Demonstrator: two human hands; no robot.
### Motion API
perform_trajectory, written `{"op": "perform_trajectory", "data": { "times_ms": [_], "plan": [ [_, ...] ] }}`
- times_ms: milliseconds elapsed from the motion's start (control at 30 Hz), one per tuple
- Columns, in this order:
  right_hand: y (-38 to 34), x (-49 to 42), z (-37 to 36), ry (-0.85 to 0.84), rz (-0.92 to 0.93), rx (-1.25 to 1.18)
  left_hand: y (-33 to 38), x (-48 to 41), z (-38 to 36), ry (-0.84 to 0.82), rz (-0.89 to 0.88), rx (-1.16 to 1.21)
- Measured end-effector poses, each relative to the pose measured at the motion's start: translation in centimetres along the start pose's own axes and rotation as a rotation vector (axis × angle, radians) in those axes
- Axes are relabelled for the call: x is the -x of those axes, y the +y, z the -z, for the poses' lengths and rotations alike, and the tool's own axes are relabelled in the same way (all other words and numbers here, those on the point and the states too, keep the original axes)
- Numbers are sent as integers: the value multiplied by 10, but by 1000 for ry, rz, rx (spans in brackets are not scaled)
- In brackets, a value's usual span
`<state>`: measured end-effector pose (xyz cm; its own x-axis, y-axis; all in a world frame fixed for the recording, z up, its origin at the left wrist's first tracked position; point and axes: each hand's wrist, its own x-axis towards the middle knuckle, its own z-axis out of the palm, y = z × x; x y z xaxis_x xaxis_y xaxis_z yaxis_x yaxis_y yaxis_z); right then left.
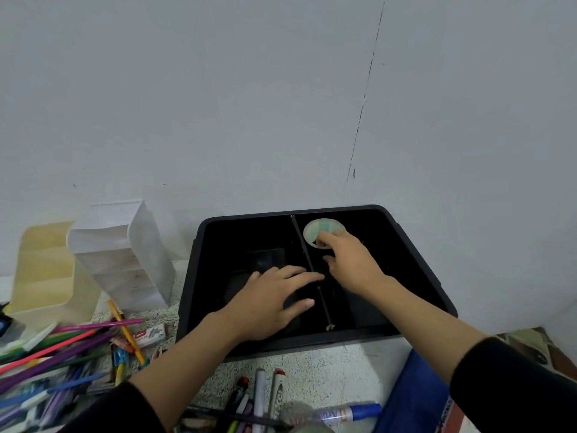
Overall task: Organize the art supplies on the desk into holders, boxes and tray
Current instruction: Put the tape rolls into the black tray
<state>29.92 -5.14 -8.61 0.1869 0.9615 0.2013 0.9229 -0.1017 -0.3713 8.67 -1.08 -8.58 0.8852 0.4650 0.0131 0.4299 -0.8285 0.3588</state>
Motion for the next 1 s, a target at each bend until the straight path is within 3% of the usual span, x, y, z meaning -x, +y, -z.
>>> {"op": "perform_trajectory", "data": {
  "times_ms": [433,600,800,1000],
  "plan": [
    [13,-15,-26,-75,-42,-98,-7,-2,-1,3,3,138],
    [-4,0,-13,34,-95,-211,-10,4,5,-93,-18,121],
    [-62,35,15,223,15,-377,-21,58,21,129,17,260],
    [-155,58,3,56,205,-450,-45,154,43,358,155,245]
  ]
}}
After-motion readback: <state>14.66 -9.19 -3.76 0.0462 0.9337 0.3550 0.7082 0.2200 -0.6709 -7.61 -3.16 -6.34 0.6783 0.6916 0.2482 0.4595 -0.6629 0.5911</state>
